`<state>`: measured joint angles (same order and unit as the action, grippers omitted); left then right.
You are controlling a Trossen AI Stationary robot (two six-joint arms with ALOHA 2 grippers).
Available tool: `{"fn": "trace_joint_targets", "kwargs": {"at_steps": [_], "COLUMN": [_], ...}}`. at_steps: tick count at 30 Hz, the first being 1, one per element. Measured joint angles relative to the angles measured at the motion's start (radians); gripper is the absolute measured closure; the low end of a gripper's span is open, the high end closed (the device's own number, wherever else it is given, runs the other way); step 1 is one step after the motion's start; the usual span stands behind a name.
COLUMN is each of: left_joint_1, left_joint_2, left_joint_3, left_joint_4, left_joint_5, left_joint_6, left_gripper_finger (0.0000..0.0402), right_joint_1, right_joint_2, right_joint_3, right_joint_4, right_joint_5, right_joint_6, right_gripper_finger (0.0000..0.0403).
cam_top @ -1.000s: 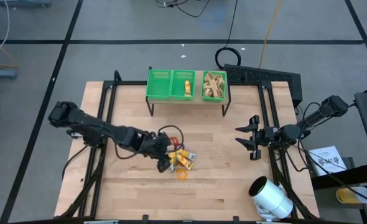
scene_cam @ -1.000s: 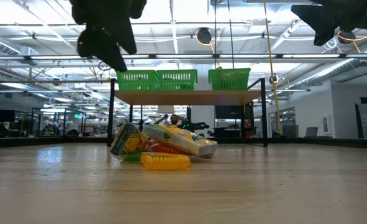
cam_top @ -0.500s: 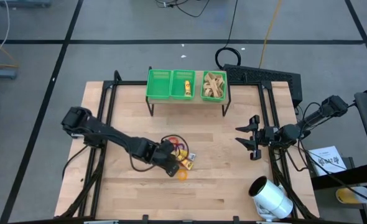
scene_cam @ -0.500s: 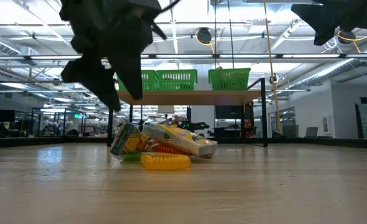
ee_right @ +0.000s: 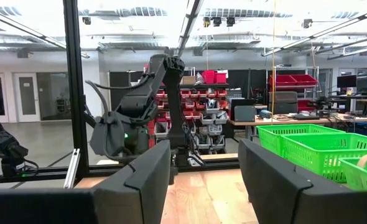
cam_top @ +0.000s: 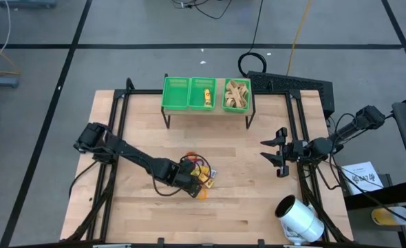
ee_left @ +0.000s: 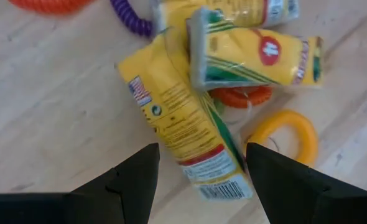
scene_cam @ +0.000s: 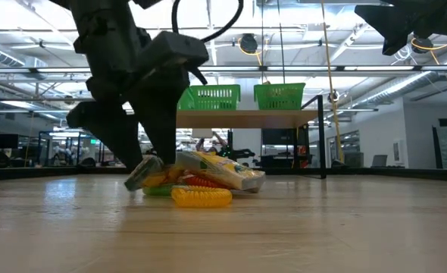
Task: Pick & Place Office Desk Supplies
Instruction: Put the yellow crayon box into the middle green bin on the shelf
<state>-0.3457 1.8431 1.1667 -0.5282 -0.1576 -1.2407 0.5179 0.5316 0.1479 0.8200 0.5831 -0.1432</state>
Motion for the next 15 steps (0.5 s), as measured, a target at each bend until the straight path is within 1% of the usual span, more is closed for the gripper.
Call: {"fn": "trace_joint_targets", "kwargs": {"at_steps": [5,8,12,15], "left_joint_1": [0.018,0.026,0.025,0.025], "left_joint_2": [0.003,0.003,0.003,0.003], "left_joint_3": [0.000,0.000,0.000,0.000], "left_joint_4": [-0.033,-0.123,-0.288,-0.331], "left_joint_5": [-0.005,0.003,-0.002,-0.035], "left_joint_6": [0.015,0.024,0.033,0.047], "left_gripper_finger": [0.0151,0.0151,0.0151,0.0151], "right_joint_1": [0.000,0.000,0.000,0.000], "right_joint_2": [0.000,0.000,0.000,0.000], "right_joint_3": [0.000,0.000,0.000,0.000], "right_joint_4": [0.006,0.006,0.006,0.006], "right_joint_5": [0.000,0.000,-0.001,-0.002], "right_joint_6": [0.001,0.001,0.001,0.001], "right_gripper_finger": [0.0220,0.0220,0.0220,0.0220]}}
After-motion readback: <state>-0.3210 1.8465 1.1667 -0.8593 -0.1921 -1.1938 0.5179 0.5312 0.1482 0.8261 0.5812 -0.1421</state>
